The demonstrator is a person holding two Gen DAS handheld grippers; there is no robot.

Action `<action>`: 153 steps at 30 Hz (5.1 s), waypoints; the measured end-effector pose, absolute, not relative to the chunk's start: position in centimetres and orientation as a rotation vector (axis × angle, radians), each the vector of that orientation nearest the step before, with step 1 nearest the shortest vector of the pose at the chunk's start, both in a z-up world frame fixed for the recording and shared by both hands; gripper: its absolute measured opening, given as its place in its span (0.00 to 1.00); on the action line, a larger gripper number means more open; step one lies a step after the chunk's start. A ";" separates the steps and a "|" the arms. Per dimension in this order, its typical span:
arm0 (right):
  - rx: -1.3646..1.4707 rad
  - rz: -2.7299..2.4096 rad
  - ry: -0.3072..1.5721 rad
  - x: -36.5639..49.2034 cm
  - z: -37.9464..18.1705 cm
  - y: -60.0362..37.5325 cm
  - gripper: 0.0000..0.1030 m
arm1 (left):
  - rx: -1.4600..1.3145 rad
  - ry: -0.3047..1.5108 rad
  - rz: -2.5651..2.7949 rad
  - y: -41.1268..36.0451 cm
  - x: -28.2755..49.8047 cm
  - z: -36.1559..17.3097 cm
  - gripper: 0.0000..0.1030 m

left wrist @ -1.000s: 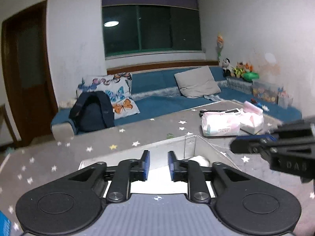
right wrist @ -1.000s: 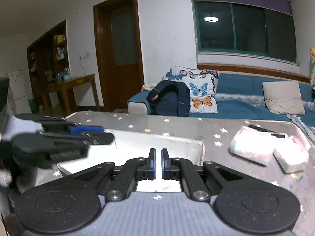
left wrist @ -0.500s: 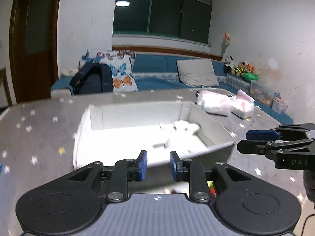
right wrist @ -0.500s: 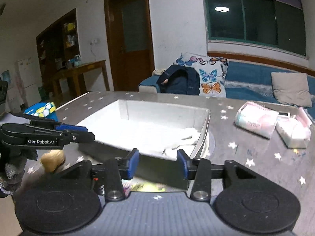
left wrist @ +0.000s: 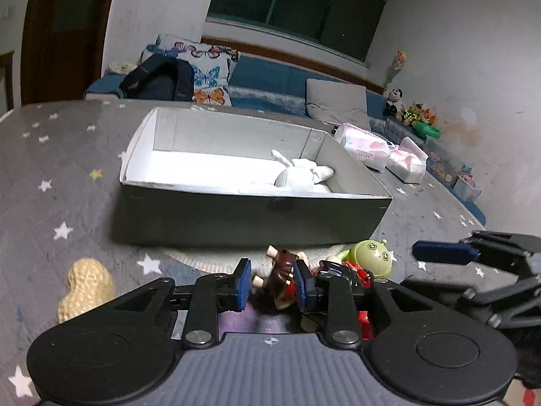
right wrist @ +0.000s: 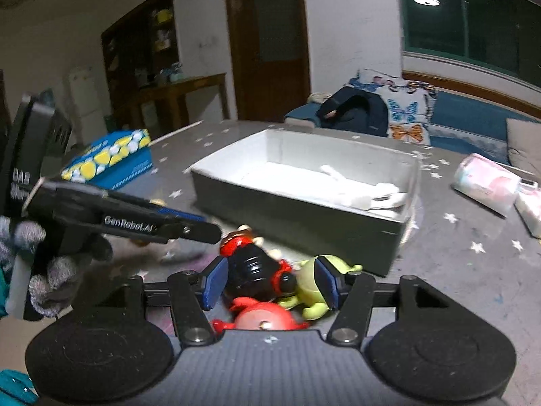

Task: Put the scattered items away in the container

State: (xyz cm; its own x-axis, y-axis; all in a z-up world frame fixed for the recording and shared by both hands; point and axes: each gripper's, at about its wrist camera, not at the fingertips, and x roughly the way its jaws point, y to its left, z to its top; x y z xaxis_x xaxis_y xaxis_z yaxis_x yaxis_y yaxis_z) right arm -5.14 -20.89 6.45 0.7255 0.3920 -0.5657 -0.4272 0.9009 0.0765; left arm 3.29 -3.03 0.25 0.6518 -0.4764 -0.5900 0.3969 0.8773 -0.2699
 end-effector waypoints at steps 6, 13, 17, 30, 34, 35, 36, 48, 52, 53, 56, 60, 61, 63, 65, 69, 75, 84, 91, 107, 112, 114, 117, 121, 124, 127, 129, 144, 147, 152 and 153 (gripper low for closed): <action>-0.135 0.496 0.635 -4.1 5.6 -18.6 0.56 | -0.154 0.731 -0.504 -2.6 3.1 -0.2 0.29; -0.237 0.514 0.667 -2.7 4.7 -16.7 0.62 | -0.222 0.782 -0.505 -1.7 3.4 -1.2 0.29; -0.308 0.528 0.675 -2.2 4.4 -15.7 0.66 | -0.263 0.800 -0.515 -1.5 3.8 -1.5 0.29; -0.499 0.541 0.759 -0.1 3.6 -13.6 0.65 | -0.318 0.839 -0.518 -1.9 4.8 -2.4 0.29; -0.532 0.546 0.762 0.2 3.4 -13.2 0.63 | -0.325 0.846 -0.516 -2.2 5.2 -2.5 0.29; -0.530 0.548 0.762 0.3 3.4 -13.2 0.62 | -0.330 0.850 -0.514 -2.3 5.4 -2.6 0.29; -0.528 0.550 0.762 0.3 3.4 -13.1 0.62 | -0.336 0.856 -0.513 -2.3 5.5 -2.7 0.29; -0.525 0.540 0.775 1.3 3.2 -13.0 0.62 | -0.430 0.890 -0.516 -1.0 6.5 -3.6 0.29; -0.506 0.538 0.774 1.3 3.2 -13.2 0.61 | -0.457 0.889 -0.526 -0.5 6.3 -3.6 0.28; -0.498 0.540 0.774 1.2 3.3 -13.3 0.61 | -0.460 0.889 -0.528 -0.4 6.3 -3.6 0.28; -0.473 0.545 0.771 1.1 3.4 -13.4 0.61 | -0.479 0.892 -0.528 -0.1 6.2 -3.6 0.29; -0.428 0.549 0.768 1.1 3.5 -13.6 0.61 | -0.489 0.893 -0.520 0.3 6.0 -3.3 0.29; -0.411 0.550 0.768 1.0 3.5 -13.7 0.61 | -0.491 0.892 -0.519 0.4 5.9 -3.3 0.29; -0.380 0.549 0.767 1.0 3.5 -13.8 0.61 | -0.505 0.895 -0.520 0.6 5.8 -3.3 0.29; -0.343 0.546 0.770 0.9 3.5 -13.9 0.61 | -0.525 0.903 -0.520 0.8 5.8 -3.4 0.29; -0.287 0.541 0.786 0.7 3.1 -14.3 0.61 | -0.590 0.936 -0.524 1.1 6.1 -4.1 0.29; -0.273 0.531 0.782 0.6 3.0 -14.3 0.61 | -0.640 0.954 -0.502 1.1 6.4 -4.1 0.29; -0.245 0.531 0.775 0.4 2.9 -14.4 0.62 | -0.669 0.936 -0.479 1.3 5.8 -4.2 0.29; -0.199 0.521 0.777 0.5 2.9 -14.8 0.62 | -0.745 0.916 -0.479 1.9 5.6 -4.6 0.29; -0.054 0.508 0.760 -0.6 3.8 -15.8 0.61 | -0.783 0.871 -0.528 0.2 5.1 -3.1 0.35; -0.030 0.513 0.710 -1.4 5.5 -16.5 0.61 | -0.770 0.835 -0.544 -0.1 4.8 -1.1 0.35; -0.025 0.510 0.679 -1.8 6.5 -16.8 0.61 | -0.758 0.813 -0.557 -0.7 4.9 0.2 0.35; -0.008 0.496 0.630 -1.9 8.0 -17.4 0.61 | -0.724 0.767 -0.585 -2.0 5.5 2.1 0.35; 0.017 0.459 0.578 -1.1 9.6 -18.5 0.61 | -0.695 0.735 -0.624 -3.1 6.9 4.1 0.35; 0.037 0.422 0.556 0.0 10.3 -19.6 0.61 | -0.676 0.730 -0.649 -4.7 8.8 4.8 0.35; 0.055 0.388 0.545 1.4 10.5 -20.5 0.61 | -0.656 0.728 -0.666 -6.2 10.7 5.2 0.35; 0.067 0.368 0.547 2.4 10.5 -21.2 0.61 | -0.643 0.733 -0.670 -6.6 11.9 5.0 0.35; 0.073 0.274 0.669 11.4 6.8 -22.8 0.61 | -0.658 0.850 -0.647 -8.1 20.4 0.8 0.35; 0.056 0.267 0.697 12.2 6.1 -22.7 0.61 | -0.649 0.873 -0.637 -8.3 21.1 0.0 0.35; 0.030 0.262 0.727 12.7 5.2 -22.4 0.62 | -0.646 0.904 -0.625 -8.4 21.7 -1.0 0.35; 0.029 0.261 0.728 12.9 5.1 -22.4 0.61 | -0.648 0.904 -0.625 -8.4 21.7 -1.1 0.36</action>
State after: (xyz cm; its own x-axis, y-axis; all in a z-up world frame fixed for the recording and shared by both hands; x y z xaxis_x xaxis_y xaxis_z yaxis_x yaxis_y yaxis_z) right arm 12.91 -22.45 5.06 0.7153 0.2461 -0.6540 -0.2259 0.9671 0.1168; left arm 21.75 -8.42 -1.12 0.4738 -0.7242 -0.5010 0.2137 0.6465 -0.7324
